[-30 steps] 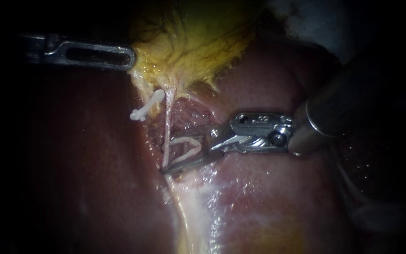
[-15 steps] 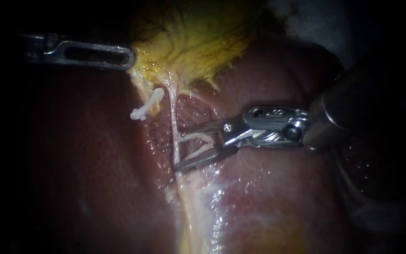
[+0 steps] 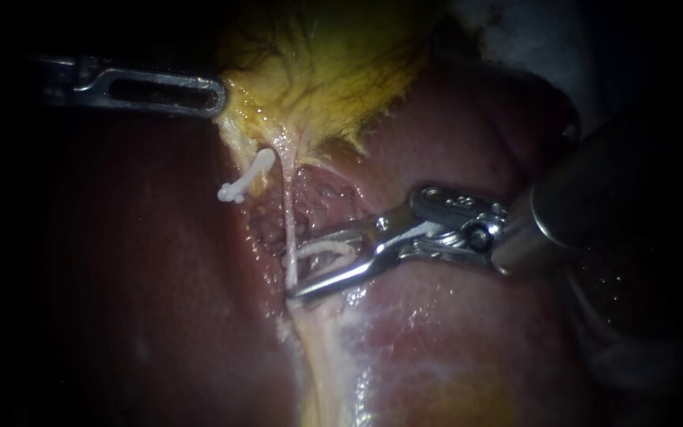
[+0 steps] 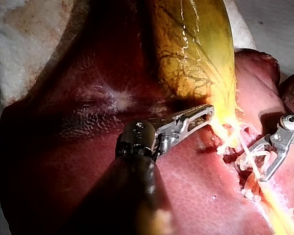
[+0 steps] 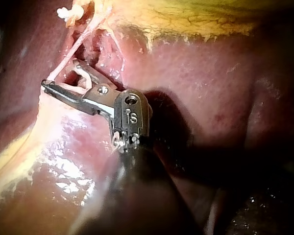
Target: Clipping first clip right tube
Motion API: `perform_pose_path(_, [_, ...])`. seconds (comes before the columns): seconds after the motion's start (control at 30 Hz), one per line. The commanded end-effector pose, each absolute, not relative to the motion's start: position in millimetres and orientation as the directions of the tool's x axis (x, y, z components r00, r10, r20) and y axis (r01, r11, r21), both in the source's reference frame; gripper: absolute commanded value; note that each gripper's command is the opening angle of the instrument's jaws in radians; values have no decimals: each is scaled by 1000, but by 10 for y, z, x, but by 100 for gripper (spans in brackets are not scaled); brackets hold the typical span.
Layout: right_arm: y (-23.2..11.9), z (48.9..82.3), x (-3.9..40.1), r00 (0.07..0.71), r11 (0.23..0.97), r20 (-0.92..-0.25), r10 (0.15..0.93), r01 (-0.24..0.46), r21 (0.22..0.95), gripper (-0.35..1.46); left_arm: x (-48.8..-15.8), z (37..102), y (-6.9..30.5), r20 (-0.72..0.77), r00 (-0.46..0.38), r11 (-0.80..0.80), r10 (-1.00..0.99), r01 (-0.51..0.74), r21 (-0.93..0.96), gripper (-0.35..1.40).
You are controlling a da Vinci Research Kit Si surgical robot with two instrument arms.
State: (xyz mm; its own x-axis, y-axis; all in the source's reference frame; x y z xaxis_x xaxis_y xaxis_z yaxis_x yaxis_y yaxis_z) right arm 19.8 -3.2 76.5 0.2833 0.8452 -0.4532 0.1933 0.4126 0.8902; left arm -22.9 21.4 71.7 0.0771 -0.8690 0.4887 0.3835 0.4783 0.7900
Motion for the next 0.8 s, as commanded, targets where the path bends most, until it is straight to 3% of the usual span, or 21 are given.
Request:
perform_pose_path(0.03, [-33, 764, 198, 284, 399, -444, 850, 204, 894, 50, -229, 718, 213, 489, 77, 478, -869, 384, 790, -35])
perform_pose_path(0.37, [-40, 760, 201, 297, 349, -427, 854, 281, 894, 50, -228, 717, 214, 488, 77, 478, -869, 383, 790, -35])
perform_pose_path(0.8, [-51, 760, 215, 253, 316, -419, 872, 364, 876, 49, -228, 718, 214, 489, 76, 478, -869, 386, 789, -35])
